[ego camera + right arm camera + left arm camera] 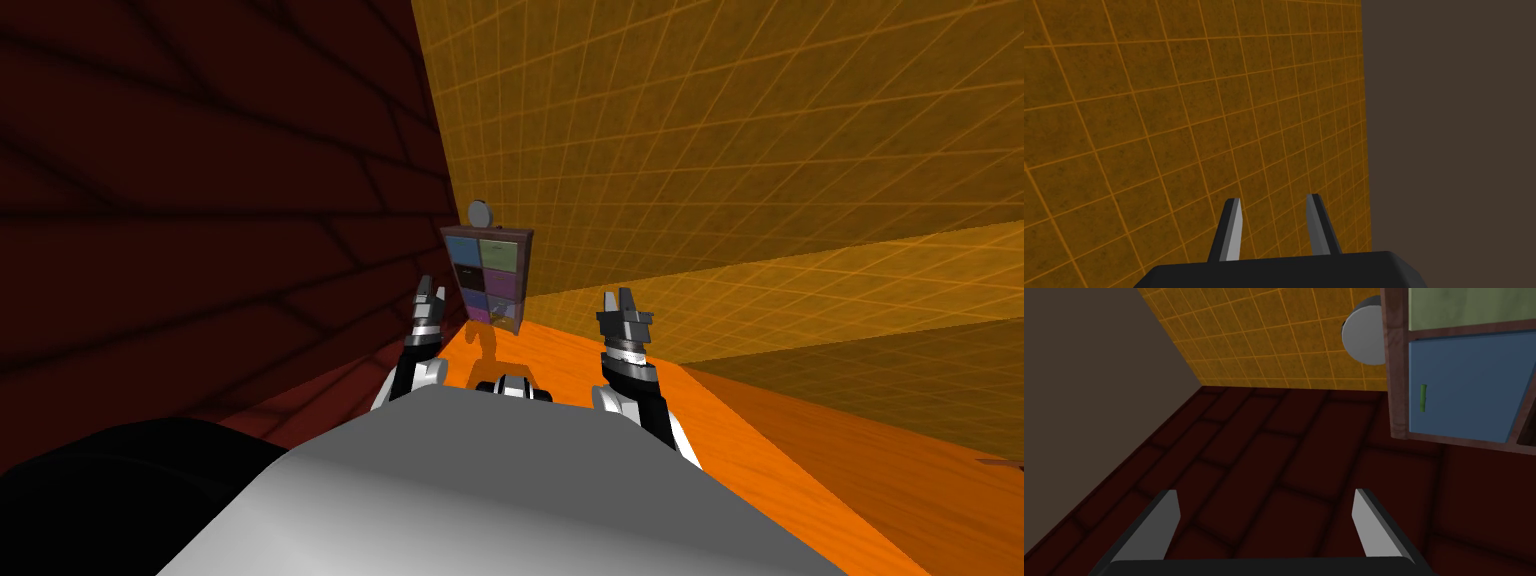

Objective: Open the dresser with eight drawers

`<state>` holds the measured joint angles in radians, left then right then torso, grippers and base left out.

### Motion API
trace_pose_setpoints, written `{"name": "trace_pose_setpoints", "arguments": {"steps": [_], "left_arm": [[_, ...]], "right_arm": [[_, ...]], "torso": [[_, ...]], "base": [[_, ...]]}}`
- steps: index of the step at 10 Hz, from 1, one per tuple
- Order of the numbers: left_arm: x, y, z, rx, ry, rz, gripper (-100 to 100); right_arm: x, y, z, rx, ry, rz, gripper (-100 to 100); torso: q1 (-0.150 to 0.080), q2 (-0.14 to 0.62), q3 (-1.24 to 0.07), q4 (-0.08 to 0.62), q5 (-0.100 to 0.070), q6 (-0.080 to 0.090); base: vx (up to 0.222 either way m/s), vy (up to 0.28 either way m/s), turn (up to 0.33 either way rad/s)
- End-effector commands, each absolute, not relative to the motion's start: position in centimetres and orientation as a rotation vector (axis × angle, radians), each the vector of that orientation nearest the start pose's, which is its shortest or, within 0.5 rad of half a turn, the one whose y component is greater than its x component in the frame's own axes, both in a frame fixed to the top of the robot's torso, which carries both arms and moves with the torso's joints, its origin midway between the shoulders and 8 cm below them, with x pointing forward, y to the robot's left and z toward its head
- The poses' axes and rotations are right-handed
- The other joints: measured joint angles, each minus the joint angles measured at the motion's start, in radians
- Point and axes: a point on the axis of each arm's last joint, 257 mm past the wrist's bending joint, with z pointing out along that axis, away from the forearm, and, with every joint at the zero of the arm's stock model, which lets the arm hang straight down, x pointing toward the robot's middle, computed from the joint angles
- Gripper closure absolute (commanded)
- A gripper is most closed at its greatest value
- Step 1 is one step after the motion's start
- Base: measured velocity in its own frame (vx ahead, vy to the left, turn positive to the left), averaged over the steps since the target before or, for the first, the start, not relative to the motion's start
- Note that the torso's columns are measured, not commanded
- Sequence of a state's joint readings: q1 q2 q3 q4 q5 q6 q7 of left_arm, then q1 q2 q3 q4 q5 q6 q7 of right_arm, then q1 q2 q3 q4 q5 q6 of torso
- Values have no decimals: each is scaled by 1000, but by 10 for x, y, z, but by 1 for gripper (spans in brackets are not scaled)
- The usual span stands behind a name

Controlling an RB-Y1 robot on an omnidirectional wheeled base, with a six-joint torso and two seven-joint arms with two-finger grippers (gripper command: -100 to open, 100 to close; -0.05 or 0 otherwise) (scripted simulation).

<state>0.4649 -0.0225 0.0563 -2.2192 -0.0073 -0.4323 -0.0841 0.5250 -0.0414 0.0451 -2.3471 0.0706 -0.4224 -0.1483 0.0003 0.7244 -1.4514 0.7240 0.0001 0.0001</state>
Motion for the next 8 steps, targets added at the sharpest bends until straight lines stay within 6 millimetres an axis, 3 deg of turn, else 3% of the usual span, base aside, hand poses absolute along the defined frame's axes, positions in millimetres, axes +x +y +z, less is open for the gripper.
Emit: {"name": "trace_pose_setpoints", "arguments": {"steps": [1, 8], "left_arm": [[369, 294, -3, -657, 755, -1150, -100], [384, 281, -3, -627, 888, -1130, -100]], "right_arm": [[345, -255, 30, 680, 674, 1422, 0], [345, -255, 29, 680, 674, 1422, 0]], "torso": [[0, 8, -20, 9, 0, 0], [0, 13, -25, 14, 0, 0]], "base": [[62, -7, -34], [98, 4, -49]]}}
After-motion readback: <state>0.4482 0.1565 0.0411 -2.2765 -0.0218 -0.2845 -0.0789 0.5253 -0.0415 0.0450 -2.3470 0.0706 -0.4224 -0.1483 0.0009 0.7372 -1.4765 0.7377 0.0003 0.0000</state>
